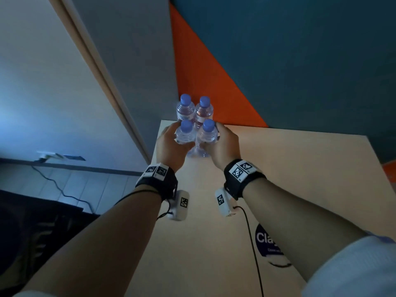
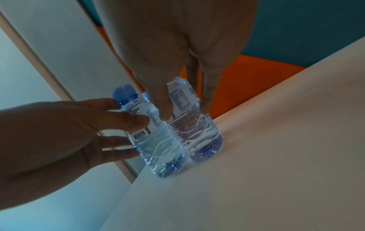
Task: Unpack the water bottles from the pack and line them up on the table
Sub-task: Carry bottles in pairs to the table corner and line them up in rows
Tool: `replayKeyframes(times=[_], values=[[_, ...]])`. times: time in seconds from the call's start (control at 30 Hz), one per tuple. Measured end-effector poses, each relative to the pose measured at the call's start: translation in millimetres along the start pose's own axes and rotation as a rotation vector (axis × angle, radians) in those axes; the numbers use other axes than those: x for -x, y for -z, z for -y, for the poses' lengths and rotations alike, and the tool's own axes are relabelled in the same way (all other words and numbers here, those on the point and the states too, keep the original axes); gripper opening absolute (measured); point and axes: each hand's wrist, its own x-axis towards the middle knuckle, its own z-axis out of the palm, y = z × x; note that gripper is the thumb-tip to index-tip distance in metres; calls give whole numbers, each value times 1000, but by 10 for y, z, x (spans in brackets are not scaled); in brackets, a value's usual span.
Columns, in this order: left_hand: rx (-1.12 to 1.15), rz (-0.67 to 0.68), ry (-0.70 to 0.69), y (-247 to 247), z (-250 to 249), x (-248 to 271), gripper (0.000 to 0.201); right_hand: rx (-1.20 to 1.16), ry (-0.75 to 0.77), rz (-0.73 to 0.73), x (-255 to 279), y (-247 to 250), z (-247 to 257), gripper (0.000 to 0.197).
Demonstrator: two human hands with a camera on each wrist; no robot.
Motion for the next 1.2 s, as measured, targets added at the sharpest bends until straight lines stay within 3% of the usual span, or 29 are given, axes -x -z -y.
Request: replayKeyframes(times=[0.23,0.47,0.57,0.63,0.7,0.77,0.87,0.93,1.07,1.2], values=[[-83,-50,-16,-51,6,-212,61,105,57,-46,-271,-124,-59,50],[-90,44,-4,0,36,-282,65,120,49,-35,-273,-113,-40,57],[-46,80,6,44,5,-244,78,59,-13,-22,-166,-30,29,84],[-25,-11,-35,78,-43,-110,94,6,-80,-54,29,92,141,99],[5,-147,-100,108,-164,149,88,-27,-100,-131,370,292,260,86],[95,-168,-153,118,-359,515,65,-64,-60,-188,873,602,358,60],[162,60,-233,27,-696,1175,36,-109,-26,-238,1820,1203,428,39],[182,262,-276,-143,-882,1642,32,-100,-51,-281,2410,1603,351,35],[158,689,-372,-670,-1088,2471,40,167,-168,-400,3252,2210,-102,39],[114,938,-408,-1223,-1074,3001,72,474,-385,-438,3768,2575,-583,58]])
